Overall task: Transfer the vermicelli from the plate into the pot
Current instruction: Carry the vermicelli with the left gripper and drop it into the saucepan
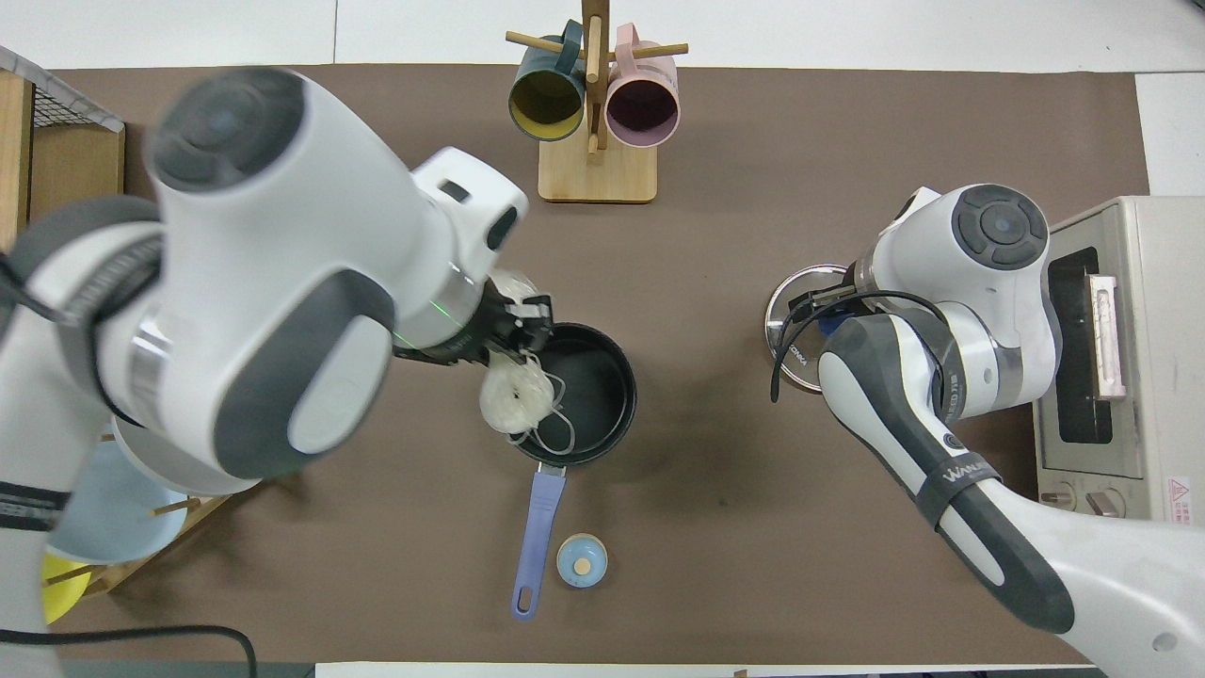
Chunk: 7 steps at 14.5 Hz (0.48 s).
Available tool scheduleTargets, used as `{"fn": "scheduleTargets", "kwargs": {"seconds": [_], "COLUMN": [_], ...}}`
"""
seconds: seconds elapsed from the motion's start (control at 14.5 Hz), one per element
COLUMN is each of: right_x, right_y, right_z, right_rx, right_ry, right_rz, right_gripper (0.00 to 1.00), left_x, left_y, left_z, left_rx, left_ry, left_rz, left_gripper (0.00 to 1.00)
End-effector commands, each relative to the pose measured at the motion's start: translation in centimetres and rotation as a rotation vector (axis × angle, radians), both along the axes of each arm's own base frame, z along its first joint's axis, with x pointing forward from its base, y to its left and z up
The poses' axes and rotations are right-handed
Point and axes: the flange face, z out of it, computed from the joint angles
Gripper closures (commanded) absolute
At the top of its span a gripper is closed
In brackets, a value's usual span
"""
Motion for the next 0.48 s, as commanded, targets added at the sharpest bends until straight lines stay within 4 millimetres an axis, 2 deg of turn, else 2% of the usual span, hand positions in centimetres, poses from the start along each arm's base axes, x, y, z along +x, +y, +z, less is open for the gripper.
{"fn": "scheduleTargets", "kwargs": {"seconds": [0.0, 0.21, 0.41], "right_x": [-0.6, -0.7, -0.7], "right_y": [-0.5, -0.5, -0.6], "right_z": [-0.7, -0.8, -0.9], "right_rx": [-0.008, -0.007, -0.008], "right_ry": [-0.011, -0.008, -0.007], "right_rz": [0.017, 0.013, 0.012], "right_gripper": [0.0, 0.0, 0.11], "left_x": [-4.0, -3.4, -2.9], "left_y": [-1.2, -1.6, -1.4], "left_z": [-5.9, -10.7, -14.1], "left_rx": [-0.009, -0.007, -0.021], "left_ry": [-0.012, -0.017, -0.05], "left_rz": [0.034, 0.044, 0.041], "left_gripper": [1.0, 1.0, 1.0]}}
